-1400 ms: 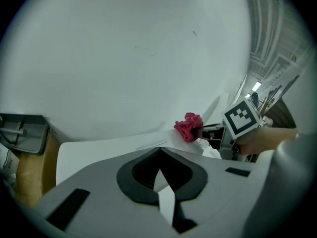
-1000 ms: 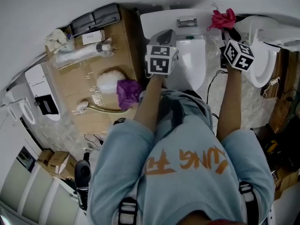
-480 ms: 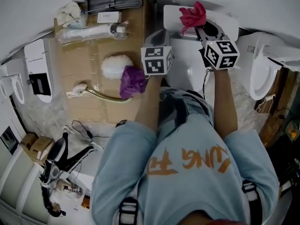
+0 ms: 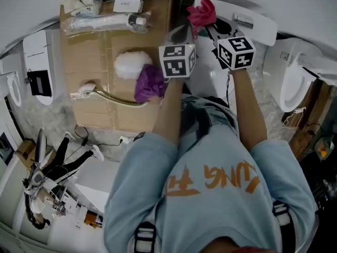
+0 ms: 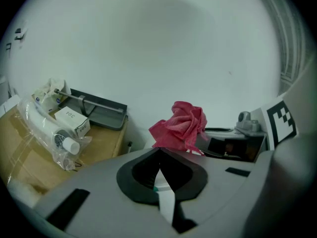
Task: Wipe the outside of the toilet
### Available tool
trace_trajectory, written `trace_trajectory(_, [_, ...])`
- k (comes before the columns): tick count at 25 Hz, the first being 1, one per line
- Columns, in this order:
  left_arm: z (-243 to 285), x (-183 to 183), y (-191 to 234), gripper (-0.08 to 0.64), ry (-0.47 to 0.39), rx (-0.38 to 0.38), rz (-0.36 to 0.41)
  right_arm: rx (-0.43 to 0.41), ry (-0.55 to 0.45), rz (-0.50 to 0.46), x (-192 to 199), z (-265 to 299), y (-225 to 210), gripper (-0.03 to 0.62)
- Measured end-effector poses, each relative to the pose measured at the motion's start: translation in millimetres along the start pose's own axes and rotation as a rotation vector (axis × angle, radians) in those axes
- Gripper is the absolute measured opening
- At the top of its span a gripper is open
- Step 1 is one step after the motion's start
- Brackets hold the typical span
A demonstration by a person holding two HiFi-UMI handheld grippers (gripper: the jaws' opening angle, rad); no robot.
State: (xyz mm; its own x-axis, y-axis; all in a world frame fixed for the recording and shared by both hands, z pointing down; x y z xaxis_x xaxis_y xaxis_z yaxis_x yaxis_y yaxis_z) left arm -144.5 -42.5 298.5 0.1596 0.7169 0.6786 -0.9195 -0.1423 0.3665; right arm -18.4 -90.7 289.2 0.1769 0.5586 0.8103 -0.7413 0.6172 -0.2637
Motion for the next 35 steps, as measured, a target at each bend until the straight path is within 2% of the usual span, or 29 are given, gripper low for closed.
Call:
trace_trajectory(13, [15, 16, -18, 0.026, 0.059, 0.05, 0.025, 0.128, 0.08, 0.012, 41, -6, -23, 0.075])
trace_trajectory(25, [30, 21, -44, 0.026, 0.101, 0.083, 0.075, 0.161, 0.058, 0.068, 52, -28, -45, 0.075])
trace_trajectory(35, [40, 25, -65, 0.026, 0.126, 0.105, 0.103, 0.173, 0.06, 0.053, 61, -48, -61, 0.077])
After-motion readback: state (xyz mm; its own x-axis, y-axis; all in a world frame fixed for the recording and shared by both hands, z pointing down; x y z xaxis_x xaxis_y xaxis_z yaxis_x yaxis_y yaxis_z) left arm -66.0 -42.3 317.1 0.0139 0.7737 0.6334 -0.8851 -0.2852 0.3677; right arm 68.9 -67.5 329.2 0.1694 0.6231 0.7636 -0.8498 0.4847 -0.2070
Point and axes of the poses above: the fingertips, and each gripper's own axes: z forward along the fingers, y to its left, x out of its underside, the point moved 7 cm from there along -z, backward along the fingers
